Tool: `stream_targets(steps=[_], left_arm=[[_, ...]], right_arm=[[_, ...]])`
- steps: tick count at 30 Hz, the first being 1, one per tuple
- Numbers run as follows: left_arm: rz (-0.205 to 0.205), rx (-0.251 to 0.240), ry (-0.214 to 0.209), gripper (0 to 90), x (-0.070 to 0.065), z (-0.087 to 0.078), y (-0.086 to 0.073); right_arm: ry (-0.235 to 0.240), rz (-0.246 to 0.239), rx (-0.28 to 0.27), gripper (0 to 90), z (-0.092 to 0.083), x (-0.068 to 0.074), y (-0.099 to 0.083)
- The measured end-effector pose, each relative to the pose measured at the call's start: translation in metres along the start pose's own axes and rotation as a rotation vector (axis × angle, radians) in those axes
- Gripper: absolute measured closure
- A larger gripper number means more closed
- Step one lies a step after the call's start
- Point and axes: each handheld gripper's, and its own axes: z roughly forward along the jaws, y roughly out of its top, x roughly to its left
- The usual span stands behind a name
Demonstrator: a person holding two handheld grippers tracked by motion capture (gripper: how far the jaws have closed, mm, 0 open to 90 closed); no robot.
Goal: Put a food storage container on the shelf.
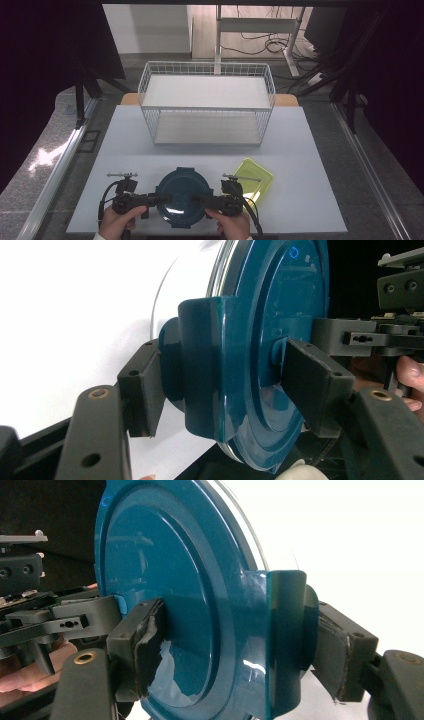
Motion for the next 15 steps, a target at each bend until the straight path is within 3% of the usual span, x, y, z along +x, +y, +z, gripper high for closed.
stream_targets(steps=[6,15], left_arm=[[0.000,-0.007,-0.005,37.0,-0.007,0.002,0.006],[0.020,-0.027,0.005,37.0,-0.026,-0.004,0.031]], right_arm=[[-0.002,-0.015,-0.001,28.3,-0.007,0.000,0.007],[0.012,-0.032,-0.010,28.3,-0.022,0.008,0.032]])
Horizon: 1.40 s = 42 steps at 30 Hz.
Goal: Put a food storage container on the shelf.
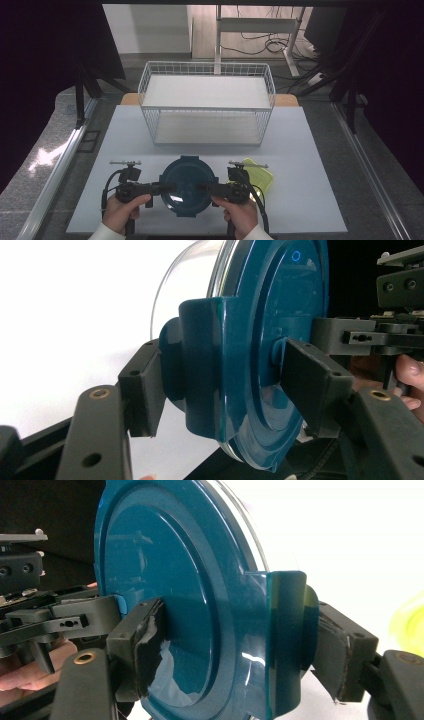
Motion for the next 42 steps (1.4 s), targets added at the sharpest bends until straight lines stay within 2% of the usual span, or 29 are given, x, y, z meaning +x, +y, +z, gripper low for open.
stream_targets(steps=[10,22,30,42], left_arm=[[0.036,-0.016,-0.007,37.1,-0.018,-0.003,0.025],[0.050,-0.021,-0.019,37.3,-0.033,-0.002,0.035],[0.061,-0.025,-0.015,37.4,-0.038,0.002,0.050],[0.071,-0.044,-0.014,37.6,-0.046,-0.002,0.063]], right_arm=[[0.000,-0.034,-0.029,28.3,-0.017,0.009,0.024],[-0.009,-0.039,-0.061,28.3,-0.035,0.014,0.030],[-0.003,-0.042,-0.070,28.3,-0.040,0.011,0.044],[0.005,-0.063,-0.080,28.3,-0.047,0.017,0.060]])
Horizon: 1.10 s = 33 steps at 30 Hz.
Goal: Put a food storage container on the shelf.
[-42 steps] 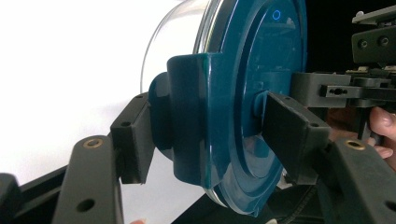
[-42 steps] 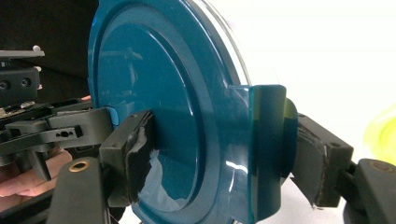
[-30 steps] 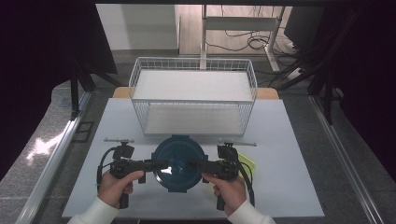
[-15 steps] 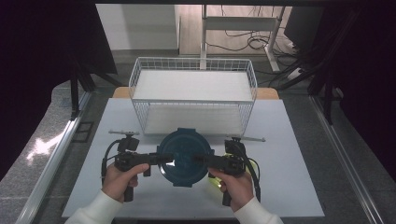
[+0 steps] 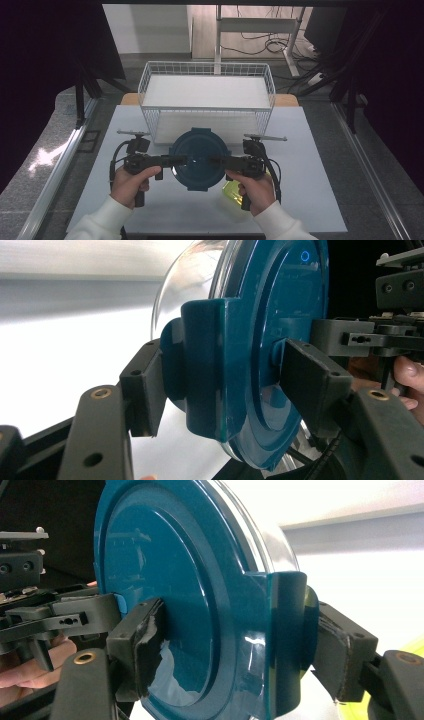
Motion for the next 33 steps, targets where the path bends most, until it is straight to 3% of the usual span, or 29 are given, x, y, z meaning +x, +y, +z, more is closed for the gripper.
stream_targets(steps=[22,33], left_arm=[[0.013,-0.023,-0.007,38.0,-0.006,-0.006,0.029],[0.038,-0.028,0.000,38.1,-0.014,-0.008,0.058]], right_arm=[[0.002,-0.036,-0.015,28.8,-0.005,0.010,0.029],[0.019,-0.056,-0.034,29.1,-0.010,0.014,0.054]])
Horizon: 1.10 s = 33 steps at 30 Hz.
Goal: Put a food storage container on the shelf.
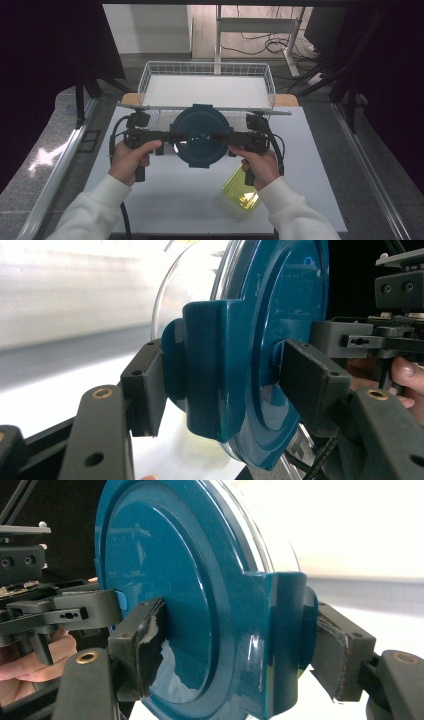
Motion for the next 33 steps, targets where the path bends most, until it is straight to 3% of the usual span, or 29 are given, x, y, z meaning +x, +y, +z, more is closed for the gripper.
stream_targets(steps=[13,33], left_arm=[[0.021,-0.005,0.000,38.0,-0.004,0.010,0.037],[0.049,-0.032,-0.005,38.1,-0.007,0.009,0.071]], right_arm=[[0.003,-0.007,-0.013,29.2,-0.003,-0.005,0.036],[-0.004,-0.051,-0.015,29.1,-0.007,0.000,0.076]])
